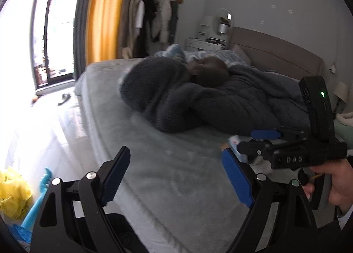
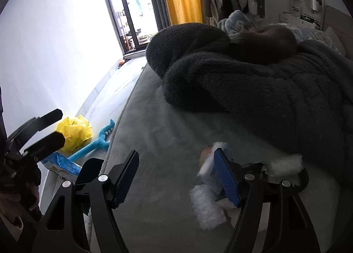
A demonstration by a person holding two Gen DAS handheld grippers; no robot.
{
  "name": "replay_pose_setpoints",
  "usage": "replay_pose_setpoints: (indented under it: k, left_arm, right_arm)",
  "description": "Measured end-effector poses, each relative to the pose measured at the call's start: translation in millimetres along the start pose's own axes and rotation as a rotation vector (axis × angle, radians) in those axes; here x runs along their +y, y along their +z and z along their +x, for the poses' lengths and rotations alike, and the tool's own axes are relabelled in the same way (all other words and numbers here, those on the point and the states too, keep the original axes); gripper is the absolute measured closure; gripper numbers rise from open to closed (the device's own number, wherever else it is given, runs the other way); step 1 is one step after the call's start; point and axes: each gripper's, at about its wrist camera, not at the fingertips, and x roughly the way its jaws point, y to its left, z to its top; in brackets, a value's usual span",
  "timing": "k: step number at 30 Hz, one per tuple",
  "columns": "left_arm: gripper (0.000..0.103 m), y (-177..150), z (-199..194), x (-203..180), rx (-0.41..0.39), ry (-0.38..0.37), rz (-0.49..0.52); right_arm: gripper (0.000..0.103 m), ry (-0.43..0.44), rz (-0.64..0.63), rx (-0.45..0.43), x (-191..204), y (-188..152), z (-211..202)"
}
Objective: Collect trash
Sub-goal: 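Move both tools back over the remaining trash on the bed, then grasp the bubble-wrap roll with the left tool while the right tool grasps the black Face pack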
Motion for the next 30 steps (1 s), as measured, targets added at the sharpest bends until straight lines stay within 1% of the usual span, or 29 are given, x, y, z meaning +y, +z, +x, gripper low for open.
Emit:
replay_pose_setpoints:
  k: [4, 9, 13, 14, 16, 18, 21, 26, 30]
  left_arm:
    - [0.016, -1, 16, -15, 0.006, -0.059, 0.033]
    - [0.016, -7, 42, -35, 0.045, -0.096, 0.05]
    - [0.016, -16, 59, -52, 0.081, -0.134, 0.08]
    - [0.016, -18, 61, -56, 0.088, -0.142, 0.089]
    - [0.016, -21, 70, -65, 0.108, -0.159, 0.105]
    - [0.016, -24, 78, -73, 0.124, -0.176, 0.108]
    - [0.016, -25, 87, -80, 0.144, -0.213, 0.077]
    - [0.015, -27, 98, -93, 0.165, -0.232, 0.087]
    - [0.015, -32, 109, -102, 0.195, -0.249, 0.095]
  right_arm:
    - [0.032, -0.018, 0.038, -0.006, -21, -3, -7]
    - [0.032, -0.029, 0.092, -0.008, -46, -5, -11]
    - [0.032, 0.023, 0.173, -0.001, -66, -10, -10]
    - [0.036, 0.034, 0.186, -0.001, -69, -11, -10]
    - [0.037, 0.055, 0.21, 0.006, -72, -13, -9]
    - [0.038, 0.047, 0.211, 0.016, -73, -14, -7]
    - [0.042, 0.034, 0.209, 0.035, -75, -17, -2]
    - [0.054, 0.058, 0.243, 0.06, -84, -24, 8]
    - [0.058, 0.063, 0.242, 0.07, -83, -26, 7]
